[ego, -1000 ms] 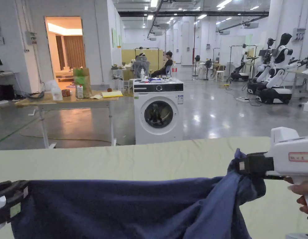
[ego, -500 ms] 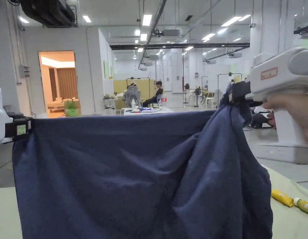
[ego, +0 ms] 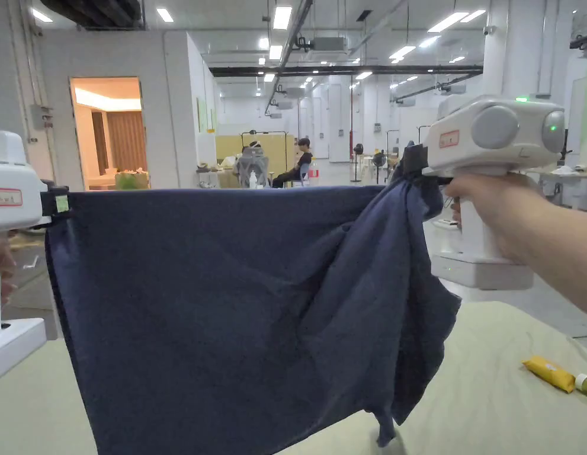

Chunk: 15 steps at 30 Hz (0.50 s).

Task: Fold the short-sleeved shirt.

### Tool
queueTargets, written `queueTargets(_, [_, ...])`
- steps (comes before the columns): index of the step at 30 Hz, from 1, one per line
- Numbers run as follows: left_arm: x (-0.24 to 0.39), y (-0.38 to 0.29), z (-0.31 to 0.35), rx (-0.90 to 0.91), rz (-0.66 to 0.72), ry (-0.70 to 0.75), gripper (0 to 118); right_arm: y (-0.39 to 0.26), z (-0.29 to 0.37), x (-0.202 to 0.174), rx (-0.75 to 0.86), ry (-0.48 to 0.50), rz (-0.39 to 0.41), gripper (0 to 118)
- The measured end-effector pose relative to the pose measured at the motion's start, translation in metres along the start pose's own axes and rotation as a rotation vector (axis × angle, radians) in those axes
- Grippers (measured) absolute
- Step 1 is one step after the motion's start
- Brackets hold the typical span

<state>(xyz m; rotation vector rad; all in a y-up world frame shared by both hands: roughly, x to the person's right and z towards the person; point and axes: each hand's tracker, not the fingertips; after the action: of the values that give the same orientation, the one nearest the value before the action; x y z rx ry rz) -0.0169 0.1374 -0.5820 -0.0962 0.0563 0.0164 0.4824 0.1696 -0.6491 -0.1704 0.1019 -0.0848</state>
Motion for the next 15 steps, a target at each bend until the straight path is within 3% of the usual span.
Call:
queueTargets(3, [-0.011, -0.067, -0.004, -0.092, 0.034, -0.017, 0, -0.077, -0.017, 0.002, -0.122, -0.006, -0.012, 14])
queueTargets(8, [0.002, -0.206, 0.042, -0.327, -0.031, -0.099, 0, -0.235, 0.0, 0.022, -0.334, -0.019, 0.032, 14])
queueTargets(12, [0.002, -0.304, 0.101, -0.507, -0.024, -0.183, 0, -0.344, 0.049, 0.05, -0.522, 0.008, -0.004, 14])
queueTargets(14, [-0.004, -0.342, 0.143, -0.57, 0.048, -0.221, 0, -0.387, 0.095, 0.056, -0.544, 0.001, 0.072, 14])
queueTargets(15, [-0.007, -0.354, 0.161, -0.579, 0.077, -0.223, 0, -0.401, 0.113, 0.061, -0.542, 0.003, 0.061, 14])
